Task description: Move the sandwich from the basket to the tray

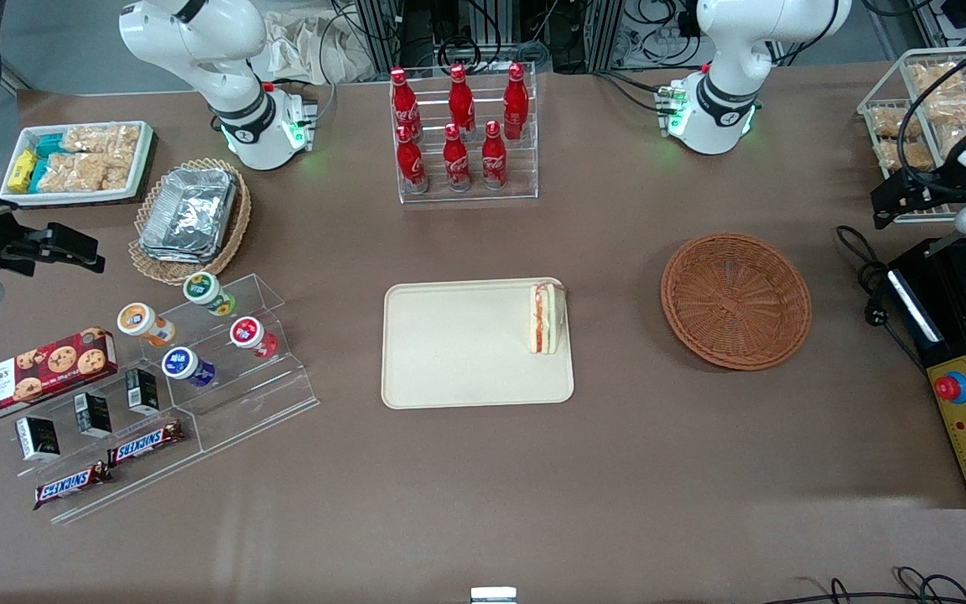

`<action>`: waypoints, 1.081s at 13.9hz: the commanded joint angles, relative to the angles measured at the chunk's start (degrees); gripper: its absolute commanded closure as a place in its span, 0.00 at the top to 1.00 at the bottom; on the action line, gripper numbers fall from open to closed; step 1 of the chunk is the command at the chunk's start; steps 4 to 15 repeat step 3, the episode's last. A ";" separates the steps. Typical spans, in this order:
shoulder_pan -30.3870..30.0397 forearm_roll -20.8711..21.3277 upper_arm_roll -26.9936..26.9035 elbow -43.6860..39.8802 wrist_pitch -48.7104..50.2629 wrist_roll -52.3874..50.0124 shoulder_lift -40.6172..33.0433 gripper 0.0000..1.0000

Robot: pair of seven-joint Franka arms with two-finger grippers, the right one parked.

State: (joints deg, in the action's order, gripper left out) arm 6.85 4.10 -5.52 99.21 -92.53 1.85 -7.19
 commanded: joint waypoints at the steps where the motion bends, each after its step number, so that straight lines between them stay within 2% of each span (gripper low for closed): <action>1: 0.80 -1.63 0.07 -0.60 -0.81 -2.98 0.86 1.00; 3: 0.53 -4.00 -0.02 -0.60 -0.89 -3.43 0.95 1.00; 15: 0.53 -4.00 -0.02 -0.60 -0.89 -3.43 0.95 1.00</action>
